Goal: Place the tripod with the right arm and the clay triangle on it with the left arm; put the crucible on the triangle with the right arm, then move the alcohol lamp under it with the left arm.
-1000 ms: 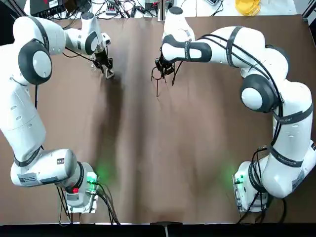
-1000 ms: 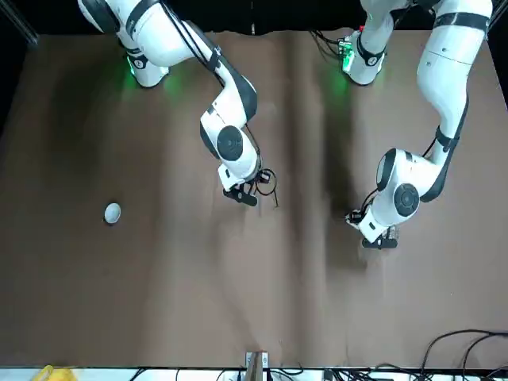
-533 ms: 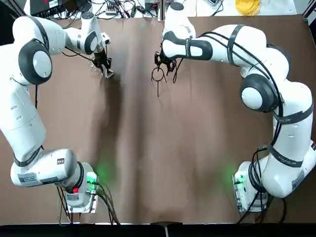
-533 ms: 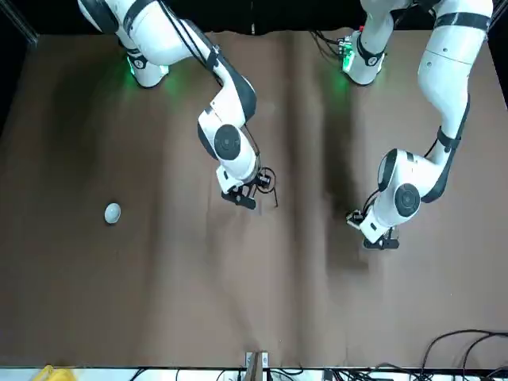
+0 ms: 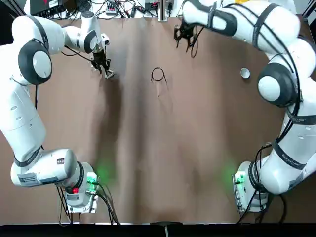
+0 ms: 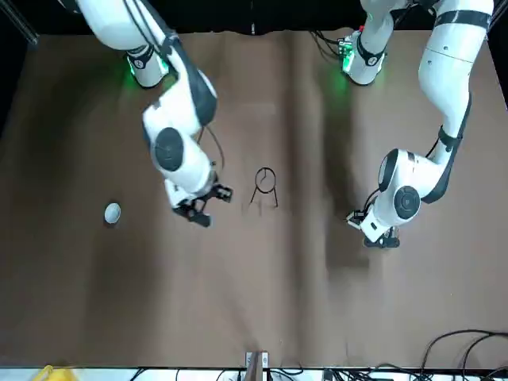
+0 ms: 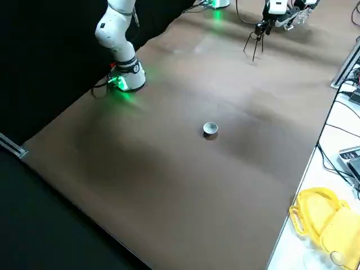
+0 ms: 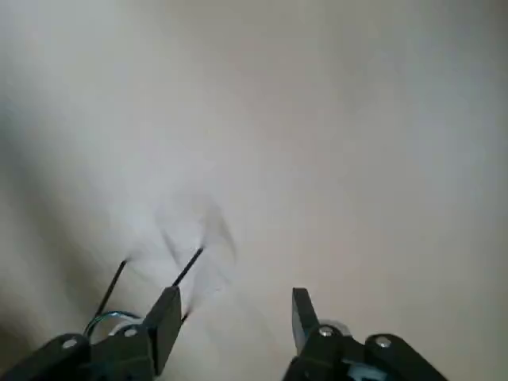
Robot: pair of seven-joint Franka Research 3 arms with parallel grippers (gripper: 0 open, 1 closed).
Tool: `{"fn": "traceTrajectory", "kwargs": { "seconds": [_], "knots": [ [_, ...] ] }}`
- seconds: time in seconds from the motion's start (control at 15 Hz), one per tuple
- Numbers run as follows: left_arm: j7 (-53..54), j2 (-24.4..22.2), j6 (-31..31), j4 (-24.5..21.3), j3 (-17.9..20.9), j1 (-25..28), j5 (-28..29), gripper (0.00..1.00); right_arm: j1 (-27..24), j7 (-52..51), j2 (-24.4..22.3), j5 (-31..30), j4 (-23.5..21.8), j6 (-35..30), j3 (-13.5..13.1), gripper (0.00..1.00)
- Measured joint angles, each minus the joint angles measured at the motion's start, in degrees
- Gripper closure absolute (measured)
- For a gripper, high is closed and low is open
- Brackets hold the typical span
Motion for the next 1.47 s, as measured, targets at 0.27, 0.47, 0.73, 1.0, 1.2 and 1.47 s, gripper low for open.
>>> {"fn": "traceTrajectory", "kwargs": {
  "seconds": [0.27, 0.47, 0.73, 1.0, 1.2, 1.47],
  "knots": [
    [-0.57, 0.17, 0.0, 0.0, 0.0, -0.43, 0.0, 0.59, -6.38, -8.56, -4.13, -0.66, 0.07, -3.71, -0.12, 0.35],
    [-1.11, 0.48, 0.0, 0.0, 0.0, -0.68, 0.0, 0.6, -11.81, -18.33, -7.54, -1.72, 0.07, -8.55, -0.19, 0.34],
    [-1.87, 0.86, 0.0, -0.01, 0.0, -0.92, 0.0, 0.67, -18.94, -31.19, -11.21, -4.5, 0.0, -11.4, -0.24, 0.3],
    [-4.74, 0.91, 0.04, 0.18, 0.0, -1.4, 0.0, 0.83, -28.15, -45.41, -16.39, -4.89, -1.24, -13.7, -0.29, 0.29],
    [-5.35, 0.92, 0.04, 0.35, 0.0, -1.39, 0.0, 0.87, -32.85, -52.81, -17.79, -4.95, -2.19, -15.84, -0.31, 0.26],
    [-5.57, 0.71, 0.0, 2.22, 0.03, -0.95, 0.0, 0.87, -37.46, -58.06, -20.27, -4.98, -6.28, -15.46, -0.28, 0.11]
  ]
}}
